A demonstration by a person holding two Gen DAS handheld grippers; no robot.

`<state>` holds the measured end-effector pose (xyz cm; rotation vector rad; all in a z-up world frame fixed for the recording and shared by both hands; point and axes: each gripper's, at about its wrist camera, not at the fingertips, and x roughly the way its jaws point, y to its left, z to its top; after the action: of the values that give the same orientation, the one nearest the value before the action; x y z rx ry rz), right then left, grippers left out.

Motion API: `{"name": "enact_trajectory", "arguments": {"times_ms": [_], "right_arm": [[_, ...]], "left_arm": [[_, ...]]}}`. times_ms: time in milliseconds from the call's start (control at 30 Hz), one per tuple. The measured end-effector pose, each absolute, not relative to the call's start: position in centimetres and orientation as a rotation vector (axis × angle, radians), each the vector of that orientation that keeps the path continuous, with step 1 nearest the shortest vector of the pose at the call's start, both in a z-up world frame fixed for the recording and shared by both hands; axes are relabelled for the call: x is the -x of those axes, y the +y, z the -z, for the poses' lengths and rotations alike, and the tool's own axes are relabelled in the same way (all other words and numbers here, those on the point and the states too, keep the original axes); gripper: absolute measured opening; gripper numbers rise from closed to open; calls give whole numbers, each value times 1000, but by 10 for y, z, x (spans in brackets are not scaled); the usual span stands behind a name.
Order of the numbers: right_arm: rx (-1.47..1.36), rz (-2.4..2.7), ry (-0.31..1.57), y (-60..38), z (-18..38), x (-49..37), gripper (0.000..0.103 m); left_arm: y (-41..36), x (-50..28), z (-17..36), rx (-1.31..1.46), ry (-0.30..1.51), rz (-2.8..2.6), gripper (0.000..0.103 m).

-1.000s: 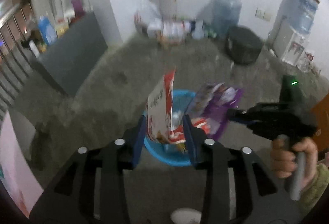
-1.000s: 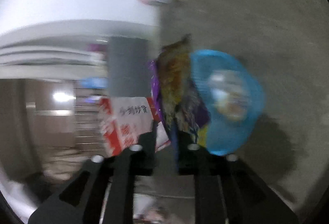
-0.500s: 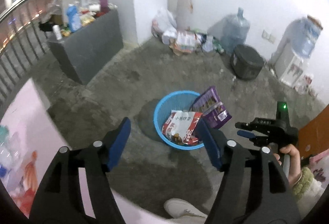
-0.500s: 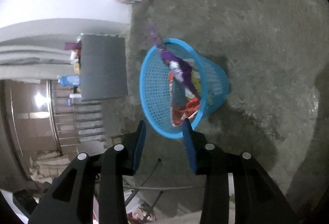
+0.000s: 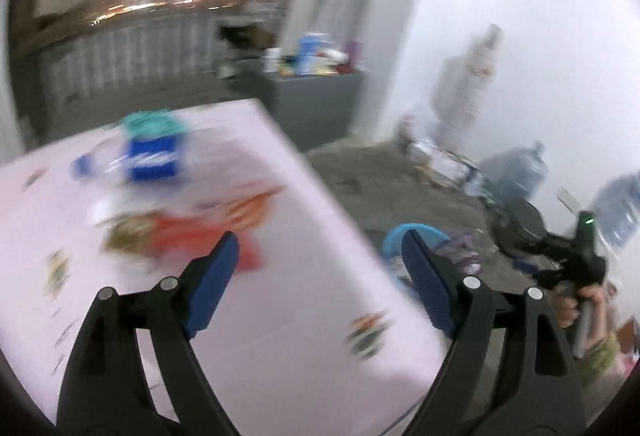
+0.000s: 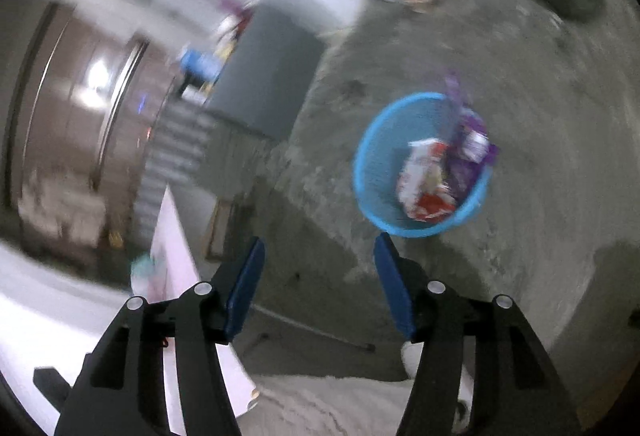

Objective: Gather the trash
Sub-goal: 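Move both tools back over the table toward the Pepsi bottle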

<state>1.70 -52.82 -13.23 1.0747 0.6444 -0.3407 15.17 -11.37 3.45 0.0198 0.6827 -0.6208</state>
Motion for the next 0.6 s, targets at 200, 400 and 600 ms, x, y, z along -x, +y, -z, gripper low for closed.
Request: {"name": "enact_trajectory", "arguments": {"times_ms": [200, 400, 600], "right_arm": [[-818, 178, 738, -458, 76, -96, 58], [-623, -25, 784, -378, 34, -188, 58], [-476, -231, 806, -313, -6, -300, 58]], "left_arm": [[-26, -171, -28, 93, 691, 428, 79], [12, -200, -35, 168, 646, 380, 79], [17, -226, -20, 262, 679, 425, 77]]}}
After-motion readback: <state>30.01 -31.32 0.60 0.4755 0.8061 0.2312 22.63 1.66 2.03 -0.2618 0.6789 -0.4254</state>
